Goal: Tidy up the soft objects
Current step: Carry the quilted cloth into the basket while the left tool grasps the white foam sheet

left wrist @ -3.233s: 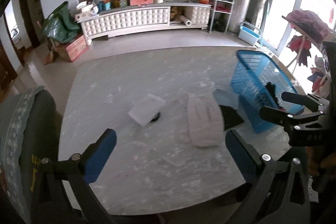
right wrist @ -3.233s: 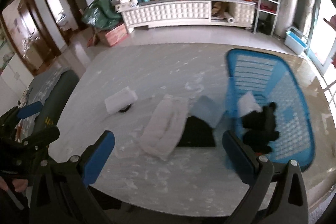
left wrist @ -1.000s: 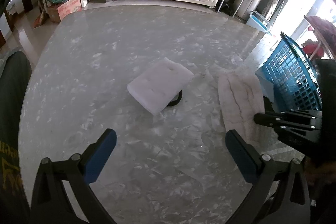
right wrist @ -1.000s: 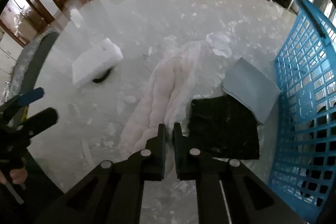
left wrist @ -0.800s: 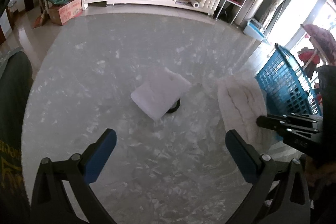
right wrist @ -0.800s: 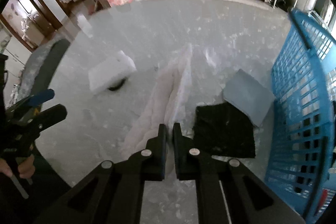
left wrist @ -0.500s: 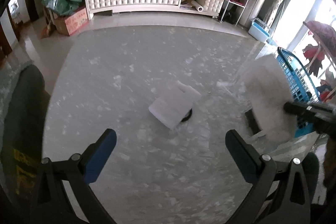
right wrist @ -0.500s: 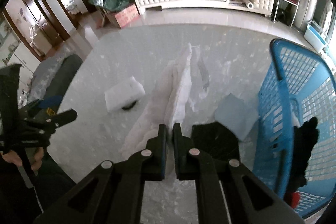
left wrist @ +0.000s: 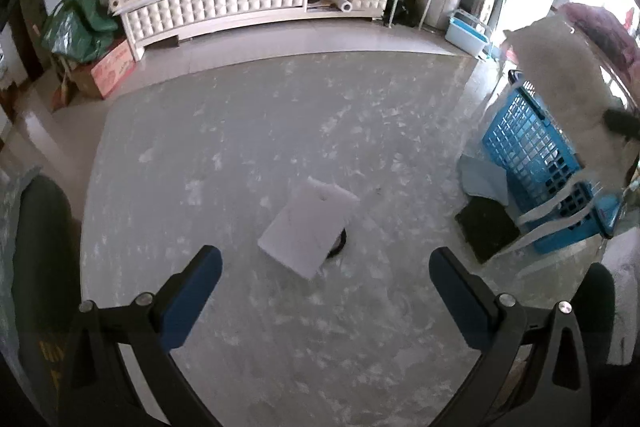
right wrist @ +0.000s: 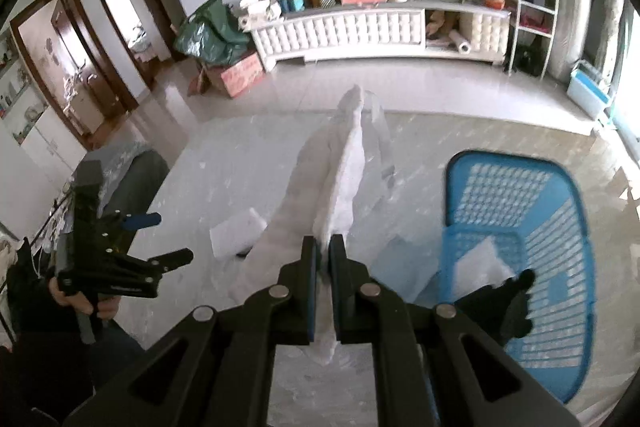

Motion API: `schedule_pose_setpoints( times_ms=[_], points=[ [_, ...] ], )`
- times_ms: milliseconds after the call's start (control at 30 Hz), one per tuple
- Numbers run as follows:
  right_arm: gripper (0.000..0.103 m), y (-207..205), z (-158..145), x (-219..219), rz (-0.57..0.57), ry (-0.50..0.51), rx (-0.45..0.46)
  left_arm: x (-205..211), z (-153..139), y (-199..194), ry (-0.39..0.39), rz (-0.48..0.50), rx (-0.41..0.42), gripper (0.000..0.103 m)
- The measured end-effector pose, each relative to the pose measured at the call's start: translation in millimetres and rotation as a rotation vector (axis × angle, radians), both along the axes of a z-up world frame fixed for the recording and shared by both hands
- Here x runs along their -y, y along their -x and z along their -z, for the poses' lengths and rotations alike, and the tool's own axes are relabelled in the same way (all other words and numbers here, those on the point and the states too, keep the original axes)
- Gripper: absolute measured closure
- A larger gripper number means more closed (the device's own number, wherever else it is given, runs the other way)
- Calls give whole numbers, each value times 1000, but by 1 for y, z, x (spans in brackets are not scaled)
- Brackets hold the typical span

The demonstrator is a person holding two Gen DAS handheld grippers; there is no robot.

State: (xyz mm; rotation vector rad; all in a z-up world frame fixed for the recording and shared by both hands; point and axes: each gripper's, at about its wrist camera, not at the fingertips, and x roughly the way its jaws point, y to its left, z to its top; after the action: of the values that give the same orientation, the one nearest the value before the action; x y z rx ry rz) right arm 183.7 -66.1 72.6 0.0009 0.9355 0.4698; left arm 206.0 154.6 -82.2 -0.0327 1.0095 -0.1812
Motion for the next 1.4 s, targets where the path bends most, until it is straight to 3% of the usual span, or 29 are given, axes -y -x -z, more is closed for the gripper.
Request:
schedule_pose_setpoints(
  times_ms=[267, 467, 667, 833, 1167, 1400],
  points=[
    [97, 12, -18, 36, 65, 4, 56, 4, 8, -27, -51, 114, -14, 0],
    [97, 6, -15, 56, 117, 12, 48, 5, 25, -47, -91, 219, -42, 0],
    [98, 10, -28, 69, 189, 24, 64, 6, 61, -69, -118, 318, -95, 0],
    [98, 11, -30, 74, 235, 50, 72, 6, 81, -81, -127, 353, -121, 0],
    [98, -4, -4, 85, 277, 76, 7, 5, 107, -100, -114, 368, -156, 0],
    [98, -16, 16, 93, 298, 59, -43, 7, 110, -105, -107, 371, -155, 10]
  ],
)
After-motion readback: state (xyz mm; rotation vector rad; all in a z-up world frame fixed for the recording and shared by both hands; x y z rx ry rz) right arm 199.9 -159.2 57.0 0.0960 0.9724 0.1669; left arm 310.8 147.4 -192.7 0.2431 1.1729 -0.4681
